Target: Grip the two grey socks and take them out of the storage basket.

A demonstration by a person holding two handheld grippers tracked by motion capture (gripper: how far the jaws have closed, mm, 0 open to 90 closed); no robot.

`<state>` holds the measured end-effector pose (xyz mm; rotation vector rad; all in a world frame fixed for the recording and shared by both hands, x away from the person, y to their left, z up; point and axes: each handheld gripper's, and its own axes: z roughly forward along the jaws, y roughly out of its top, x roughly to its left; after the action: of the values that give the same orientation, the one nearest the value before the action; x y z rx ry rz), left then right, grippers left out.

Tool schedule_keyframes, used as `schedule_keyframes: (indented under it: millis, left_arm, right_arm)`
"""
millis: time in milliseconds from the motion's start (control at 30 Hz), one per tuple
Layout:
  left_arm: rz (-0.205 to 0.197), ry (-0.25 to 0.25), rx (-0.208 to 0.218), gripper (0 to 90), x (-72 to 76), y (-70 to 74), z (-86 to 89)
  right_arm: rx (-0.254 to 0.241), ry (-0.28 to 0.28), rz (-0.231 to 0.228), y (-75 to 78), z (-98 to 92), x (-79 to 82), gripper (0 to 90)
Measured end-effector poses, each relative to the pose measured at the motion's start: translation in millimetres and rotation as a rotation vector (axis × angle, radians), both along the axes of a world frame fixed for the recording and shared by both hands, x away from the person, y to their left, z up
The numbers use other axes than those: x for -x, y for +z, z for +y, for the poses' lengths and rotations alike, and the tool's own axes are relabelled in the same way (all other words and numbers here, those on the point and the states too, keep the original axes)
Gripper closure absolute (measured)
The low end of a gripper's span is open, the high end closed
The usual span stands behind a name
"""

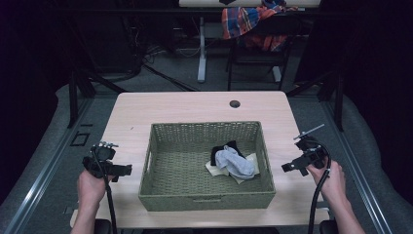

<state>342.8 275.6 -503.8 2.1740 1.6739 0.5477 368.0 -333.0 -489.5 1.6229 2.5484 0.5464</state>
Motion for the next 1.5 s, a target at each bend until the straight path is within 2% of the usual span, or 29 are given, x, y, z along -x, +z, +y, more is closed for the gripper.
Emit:
schedule_keyframes:
  millis: [400, 500, 600, 667, 800, 833, 967, 1200, 1300, 1367, 1500]
  left_arm:
    - [-0.002, -0.004, 0.015, 0.0, 1.4, 0.0, 2.3]
    - [-0.007, -0.009, 0.02, 0.0, 1.5, 0.5, 1.8]
    - [-0.007, -0.014, 0.025, 0.0, 1.2, 0.2, 1.2]
    - [-0.008, -0.017, 0.024, 0.0, 1.2, 0.3, 1.3]
    - [-0.01, -0.011, 0.031, 0.0, 1.8, 0.4, 2.9]
    - [-0.01, -0.009, 0.038, 0.0, 1.7, 0.7, 3.5]
    - [-0.016, -0.015, 0.037, 0.0, 2.0, 0.7, 2.4]
    - [-0.015, -0.006, 0.04, 0.0, 2.4, 0.5, 4.0]
    - [-0.012, -0.008, 0.041, 0.0, 2.6, 0.6, 3.7]
    - [-0.016, -0.004, 0.039, 0.0, 2.5, 0.4, 4.4]
    - [-0.012, -0.007, 0.041, 0.0, 2.6, 0.7, 3.5]
  right_arm:
    - [0.007, 0.0, 0.012, -0.7, 1.2, -4.7, 0.4]
    - [-0.006, -0.025, 0.01, 4.7, -0.7, -7.8, 1.9]
    - [-0.032, -0.021, 0.016, 8.1, -2.9, -10.0, 1.9]
    - [-0.037, -0.035, -0.002, 12.7, -1.5, -10.5, 1.2]
    - [-0.045, -0.022, -0.011, 20.7, 0.0, -10.6, 0.6]
    - [-0.028, -0.015, -0.029, 28.2, 1.3, -10.0, 0.3]
    - [-0.043, -0.013, -0.065, 41.0, 3.9, -9.0, 0.0]
    - [-0.032, 0.013, -0.086, 55.4, 10.7, -11.0, 0.0]
    - [-0.037, 0.025, -0.096, 63.0, 18.8, -10.9, 0.0]
    - [-0.033, 0.053, -0.103, 70.9, 27.0, -11.6, 0.0]
    - [-0.046, 0.076, -0.11, 77.6, 37.9, -15.0, 0.0]
